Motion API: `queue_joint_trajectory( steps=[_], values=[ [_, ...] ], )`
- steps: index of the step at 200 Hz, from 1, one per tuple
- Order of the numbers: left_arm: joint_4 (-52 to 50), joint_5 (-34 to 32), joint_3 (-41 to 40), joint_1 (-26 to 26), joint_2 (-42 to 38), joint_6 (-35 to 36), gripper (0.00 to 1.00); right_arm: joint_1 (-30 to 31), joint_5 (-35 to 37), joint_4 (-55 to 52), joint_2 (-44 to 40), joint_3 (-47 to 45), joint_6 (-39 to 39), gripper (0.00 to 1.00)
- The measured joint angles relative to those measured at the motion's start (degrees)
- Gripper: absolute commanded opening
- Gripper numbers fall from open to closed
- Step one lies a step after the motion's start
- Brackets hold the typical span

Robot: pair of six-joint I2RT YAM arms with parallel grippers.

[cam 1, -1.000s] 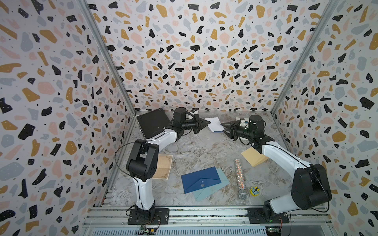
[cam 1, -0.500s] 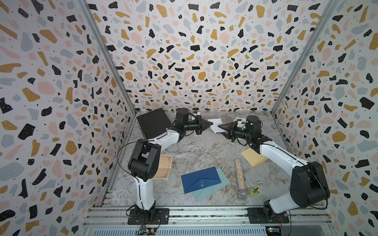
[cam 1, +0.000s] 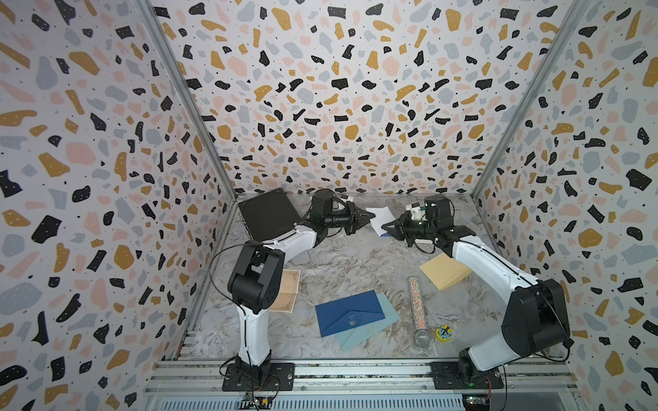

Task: Take the letter paper out of the envelope
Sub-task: Unfold the letter paper.

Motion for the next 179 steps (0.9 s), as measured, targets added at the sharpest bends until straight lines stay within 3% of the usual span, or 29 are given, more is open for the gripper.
queue_joint_trajectory(
  steps=[17, 45, 87, 111, 132, 179],
  values=[
    [-3.74, -1.68, 0.52, 0.44, -1.11, 0.57, 0.45, 0.44, 5.6, -7.34, -0.09, 4.09, -12.63, 0.0],
    [-14.75, -2.99, 4.26, 1.7, -3.21, 4.94, 0.52, 1.14, 15.63, -12.5, -3.69, 3.91, -33.16, 0.0],
    [-22.6, -3.91, 5.77, 2.64, -5.79, 6.67, 0.6, 6.97, 27.71, -5.11, -12.07, -8.39, -61.57, 0.0],
    [-25.77, -3.82, 5.77, 2.54, -5.86, 7.91, 0.61, 9.16, 28.96, 4.85, -16.65, -19.3, -76.89, 0.0],
    [-27.93, -3.21, 5.77, 2.14, -5.86, 10.03, 0.6, 9.01, 28.65, 7.76, -16.41, -21.35, -86.71, 0.0],
    [-40.57, -1.51, 6.88, 0.66, -5.88, 21.42, 0.58, 8.87, 25.38, 10.99, -15.63, -20.65, -97.24, 0.0]
  ],
)
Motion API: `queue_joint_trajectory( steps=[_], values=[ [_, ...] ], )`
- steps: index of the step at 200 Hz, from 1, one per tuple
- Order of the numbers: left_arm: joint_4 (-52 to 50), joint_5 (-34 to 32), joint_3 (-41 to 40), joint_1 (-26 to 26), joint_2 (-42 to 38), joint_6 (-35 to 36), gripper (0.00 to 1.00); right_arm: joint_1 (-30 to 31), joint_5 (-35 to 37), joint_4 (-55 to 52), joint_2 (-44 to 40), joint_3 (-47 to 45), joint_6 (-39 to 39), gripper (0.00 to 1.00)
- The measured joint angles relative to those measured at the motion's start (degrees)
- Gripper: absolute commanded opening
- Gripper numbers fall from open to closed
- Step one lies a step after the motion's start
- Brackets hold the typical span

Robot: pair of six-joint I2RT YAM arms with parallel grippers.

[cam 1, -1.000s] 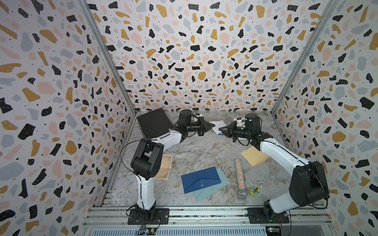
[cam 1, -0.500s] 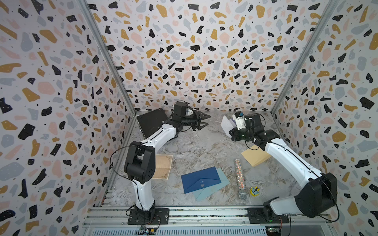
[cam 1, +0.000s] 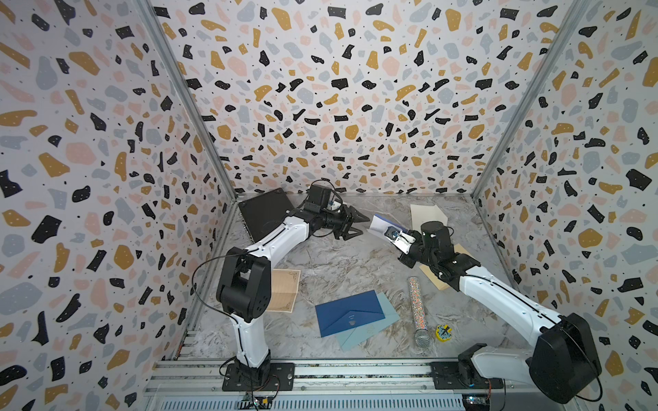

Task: Take the letter paper out of the envelope
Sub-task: Unfold the letter paper.

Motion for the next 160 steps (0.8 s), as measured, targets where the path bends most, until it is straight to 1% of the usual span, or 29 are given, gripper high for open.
queue_joint_trajectory(
  steps=[19, 49, 77, 97, 116, 142, 160],
  values=[
    [-5.29, 0.33, 1.53, -0.44, 0.0, 5.05, 0.57, 0.0, -1.95, 0.0, 0.63, 0.59, -1.77, 0.0],
    [-8.9, 1.2, 2.54, -0.44, 0.17, 10.36, 0.56, 0.0, -4.66, -0.28, 1.36, 1.68, -3.28, 0.0],
    [-12.55, 1.4, 3.43, -0.42, 1.97, 14.91, 0.56, 0.0, -5.88, -0.39, 1.36, 1.79, -3.82, 0.0],
    [-13.68, 1.46, 3.43, -0.35, 3.74, 16.48, 0.56, 0.0, -7.13, -0.44, 1.36, 1.79, -3.78, 0.0],
    [-13.66, 1.46, 3.45, -0.28, 4.98, 16.59, 0.55, 0.0, -8.15, -0.96, 1.31, 1.79, -3.65, 0.0],
    [-13.07, 1.66, 4.48, -0.24, 6.43, 16.52, 0.49, 0.0, -8.98, -1.84, 1.25, 1.81, -3.28, 0.0],
    [-11.72, 2.25, 4.55, -0.24, 6.67, 15.85, 0.42, 0.0, -8.96, -1.84, 1.14, 1.81, -2.86, 0.0]
  ],
)
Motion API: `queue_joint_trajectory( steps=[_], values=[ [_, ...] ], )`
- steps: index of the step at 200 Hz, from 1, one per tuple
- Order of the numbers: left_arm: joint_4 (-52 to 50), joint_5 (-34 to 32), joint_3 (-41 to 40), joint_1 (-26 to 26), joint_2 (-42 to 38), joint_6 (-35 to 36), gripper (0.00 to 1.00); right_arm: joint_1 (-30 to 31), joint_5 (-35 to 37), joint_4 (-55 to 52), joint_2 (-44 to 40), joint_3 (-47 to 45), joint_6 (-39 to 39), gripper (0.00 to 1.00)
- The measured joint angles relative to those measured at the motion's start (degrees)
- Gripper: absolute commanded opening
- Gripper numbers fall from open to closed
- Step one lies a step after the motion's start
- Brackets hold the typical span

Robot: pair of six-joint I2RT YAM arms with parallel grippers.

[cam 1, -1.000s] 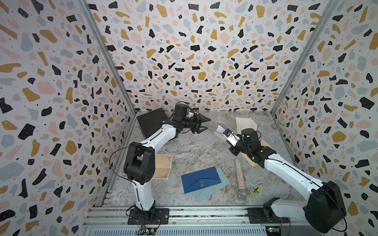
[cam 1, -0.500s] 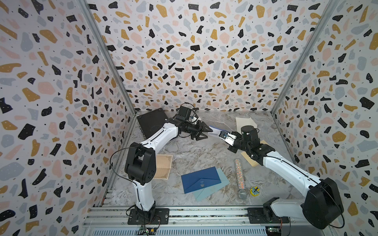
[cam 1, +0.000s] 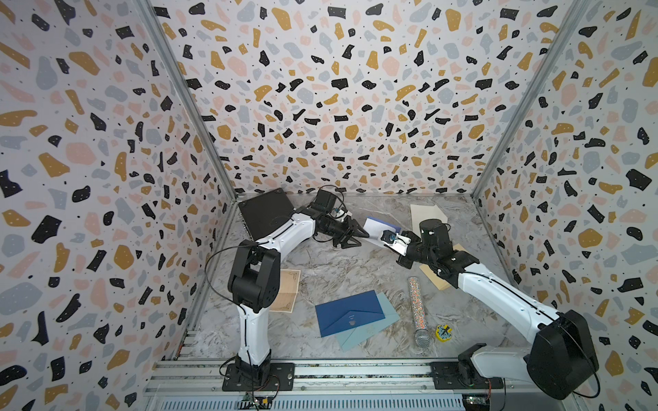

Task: Take the letter paper out of the envelope
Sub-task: Unfold the letter paper.

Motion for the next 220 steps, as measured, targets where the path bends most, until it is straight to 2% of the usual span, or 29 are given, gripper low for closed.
queue_joint_trajectory(
  steps=[46, 91, 137, 170, 203, 220],
  values=[
    [7.65, 2.29, -3.21, 0.0, -0.35, -5.55, 0.25, 0.0, 1.01, 0.66, -0.11, 0.0, 0.55, 0.0],
    [11.45, 3.17, -6.14, 0.0, -0.42, -9.18, 0.0, 0.0, 1.9, 2.27, -0.11, 0.0, 0.55, 0.0],
    [16.52, 2.93, -6.67, 1.4, -1.6, -14.12, 0.0, 0.31, 1.75, 2.08, -0.55, -0.15, 0.57, 0.0],
    [23.78, 3.54, -8.11, 1.88, -3.26, -19.89, 0.0, 1.16, 1.81, 2.32, -2.78, -2.01, 1.9, 0.11],
    [31.91, 2.75, -10.84, 2.93, -3.8, -26.34, 0.0, 1.11, 2.84, 2.25, -4.22, -5.11, 4.87, 0.12],
    [34.99, 2.69, -12.41, 3.41, -3.89, -28.92, 0.0, 1.11, 3.58, 2.64, -3.87, -6.05, 6.71, 0.16]
  ],
)
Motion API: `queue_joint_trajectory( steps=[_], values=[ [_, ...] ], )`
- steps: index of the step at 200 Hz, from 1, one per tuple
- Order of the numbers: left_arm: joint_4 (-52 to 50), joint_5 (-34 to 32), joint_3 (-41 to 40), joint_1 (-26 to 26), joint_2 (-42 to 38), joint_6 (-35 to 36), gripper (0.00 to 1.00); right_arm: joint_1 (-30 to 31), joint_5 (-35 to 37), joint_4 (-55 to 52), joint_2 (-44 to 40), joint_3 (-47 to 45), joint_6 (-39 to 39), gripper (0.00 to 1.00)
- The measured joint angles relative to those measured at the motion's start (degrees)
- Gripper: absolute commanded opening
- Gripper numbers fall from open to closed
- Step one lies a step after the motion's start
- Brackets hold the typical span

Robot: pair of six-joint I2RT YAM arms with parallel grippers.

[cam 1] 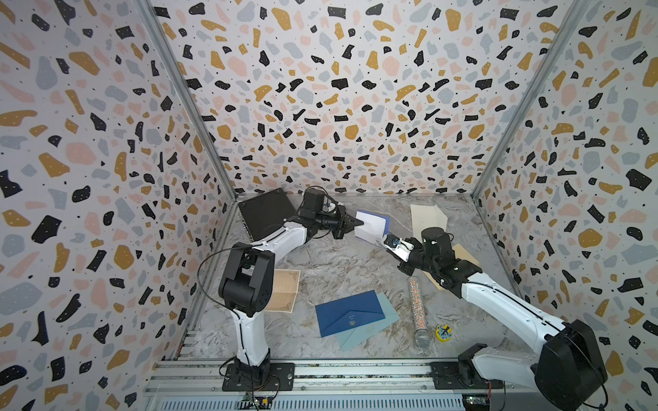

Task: Take the letter paper out of the envelope
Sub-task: Unfold the letter paper.

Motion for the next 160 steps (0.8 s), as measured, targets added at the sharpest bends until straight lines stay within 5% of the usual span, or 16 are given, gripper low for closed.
queue_joint_trajectory(
  steps=[51, 86, 112, 160],
  values=[
    [3.61, -0.04, -0.98, 0.11, -0.31, -2.99, 0.0, 0.0, 0.74, 3.45, 1.36, -0.13, 7.13, 0.24],
    [4.74, -0.39, -0.98, 0.2, -0.83, -2.29, 0.0, 0.0, 3.43, 4.0, 0.33, -0.13, 14.47, 0.63],
    [1.95, -1.92, -0.94, 1.01, -2.84, 3.41, 0.0, -0.66, 6.38, 4.0, -4.9, -0.11, 25.88, 0.78],
    [2.25, -3.74, -2.43, 3.02, -8.09, 15.69, 0.0, -2.97, 1.51, 3.76, -5.35, 8.98, 53.44, 0.8]
  ],
)
